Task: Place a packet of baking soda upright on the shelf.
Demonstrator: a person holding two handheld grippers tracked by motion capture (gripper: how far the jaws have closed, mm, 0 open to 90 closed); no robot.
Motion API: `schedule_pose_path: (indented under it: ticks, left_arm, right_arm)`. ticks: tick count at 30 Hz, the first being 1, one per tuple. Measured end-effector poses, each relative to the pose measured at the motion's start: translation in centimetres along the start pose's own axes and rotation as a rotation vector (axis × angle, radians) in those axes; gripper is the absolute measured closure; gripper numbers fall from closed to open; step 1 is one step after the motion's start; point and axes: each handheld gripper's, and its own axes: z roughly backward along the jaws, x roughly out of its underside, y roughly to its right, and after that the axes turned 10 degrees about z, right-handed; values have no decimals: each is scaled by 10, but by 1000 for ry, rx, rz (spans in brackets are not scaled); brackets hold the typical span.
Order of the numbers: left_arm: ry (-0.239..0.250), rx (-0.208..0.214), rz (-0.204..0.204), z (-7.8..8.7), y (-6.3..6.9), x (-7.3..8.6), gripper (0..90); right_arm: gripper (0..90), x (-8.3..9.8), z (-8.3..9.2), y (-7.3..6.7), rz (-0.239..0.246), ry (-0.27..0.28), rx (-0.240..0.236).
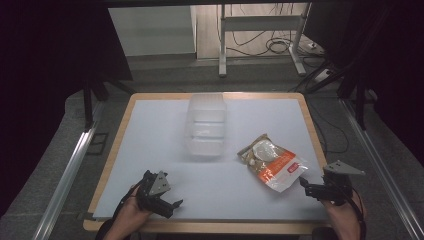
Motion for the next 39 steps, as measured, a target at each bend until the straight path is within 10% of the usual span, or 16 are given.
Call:
schedule_pose_path:
  ticks: [16, 33, 39]
  left_arm:
    - [-8, 3, -6, -1, 1, 0, 0]
    - [-16, -4, -10, -3, 1, 0, 0]
    - [-19, -8, -10, -4, 1, 0, 0]
  right_arm:
    - [62, -8, -5, -5, -32, -11, -84]
    - [468, -31, -2, -6, 4, 2, -72]
    - [640, -40, -11, -5, 20, -9, -165]
